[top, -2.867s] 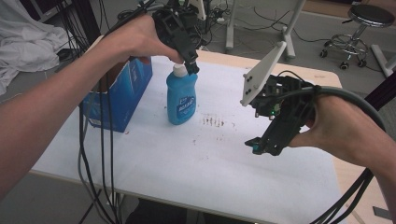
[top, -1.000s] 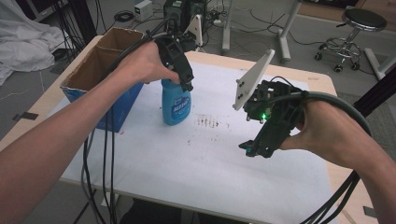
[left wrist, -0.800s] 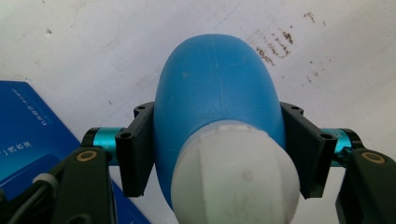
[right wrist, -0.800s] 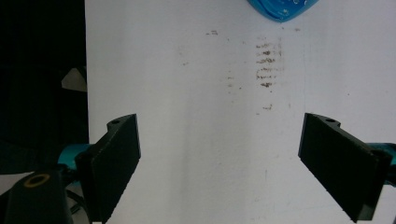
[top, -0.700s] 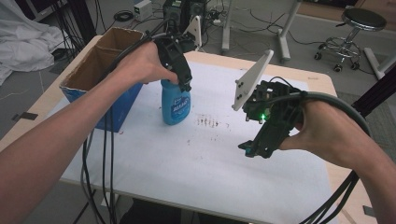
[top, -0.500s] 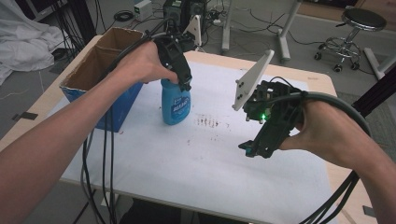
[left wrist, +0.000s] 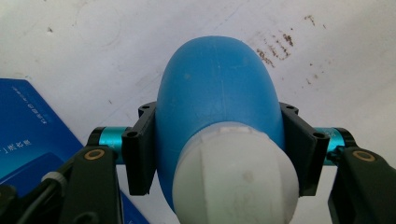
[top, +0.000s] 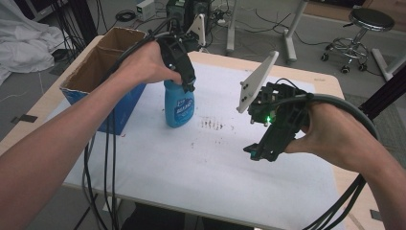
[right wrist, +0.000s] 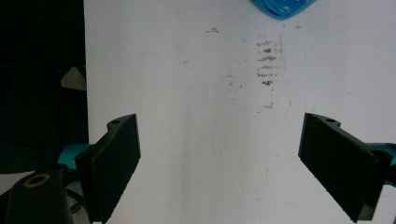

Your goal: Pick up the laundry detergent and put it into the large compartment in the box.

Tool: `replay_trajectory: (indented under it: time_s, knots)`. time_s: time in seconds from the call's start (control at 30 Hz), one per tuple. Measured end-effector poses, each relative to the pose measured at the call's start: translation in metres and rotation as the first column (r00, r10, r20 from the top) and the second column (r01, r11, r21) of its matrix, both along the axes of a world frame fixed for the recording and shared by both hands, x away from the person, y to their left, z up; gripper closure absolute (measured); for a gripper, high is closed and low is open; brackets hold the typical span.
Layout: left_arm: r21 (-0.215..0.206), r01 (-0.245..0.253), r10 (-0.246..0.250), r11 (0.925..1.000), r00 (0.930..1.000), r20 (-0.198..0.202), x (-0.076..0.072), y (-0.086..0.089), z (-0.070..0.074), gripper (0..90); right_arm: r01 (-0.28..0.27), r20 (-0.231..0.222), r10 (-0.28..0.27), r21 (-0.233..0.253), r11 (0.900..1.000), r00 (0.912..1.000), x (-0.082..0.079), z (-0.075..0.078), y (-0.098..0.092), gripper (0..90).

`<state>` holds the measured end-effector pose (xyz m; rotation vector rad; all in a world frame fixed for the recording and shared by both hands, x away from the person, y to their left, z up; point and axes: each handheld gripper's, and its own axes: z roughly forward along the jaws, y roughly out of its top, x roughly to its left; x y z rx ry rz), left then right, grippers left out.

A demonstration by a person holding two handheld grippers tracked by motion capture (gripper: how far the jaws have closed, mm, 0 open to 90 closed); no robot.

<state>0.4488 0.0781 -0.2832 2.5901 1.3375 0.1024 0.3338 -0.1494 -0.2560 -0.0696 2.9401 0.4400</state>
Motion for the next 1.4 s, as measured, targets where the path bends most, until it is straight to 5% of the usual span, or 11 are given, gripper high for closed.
replay_trajectory:
  time_s: [0.17,0.3,0.73,0.9,1.13,1.4]
  knots:
    - [0.016,0.024,-0.024,0.9996,0.9996,-0.013,0.001,-0.002,0.002,38.2,0.001,0.000,-0.001,-0.001,1.000,1.0000,0.000,0.001,-0.001,12.0]
    - [0.008,0.061,-0.061,0.9981,0.9979,-0.023,0.002,-0.001,0.020,38.2,0.010,0.001,-0.010,0.004,1.000,0.9999,0.000,0.001,-0.003,12.0]
    - [0.020,0.136,-0.136,0.9906,0.9900,0.037,-0.002,0.007,0.148,38.2,0.018,0.001,-0.018,0.013,1.000,0.9998,0.000,0.003,-0.003,12.0]
    - [0.002,0.127,-0.127,0.9919,0.9888,0.079,-0.010,0.014,0.183,38.2,0.014,0.006,-0.014,0.010,1.000,0.9999,0.000,0.004,-0.003,12.0]
    - [-0.029,0.106,-0.103,0.9940,0.9903,0.094,-0.022,0.040,0.202,38.2,0.002,0.010,-0.002,0.006,1.000,0.9999,0.000,0.005,-0.001,12.0]
    - [0.022,0.038,-0.039,0.9991,0.9959,0.082,-0.031,0.075,0.199,38.2,0.003,0.016,-0.003,0.002,1.000,0.9999,0.000,0.005,0.001,12.0]
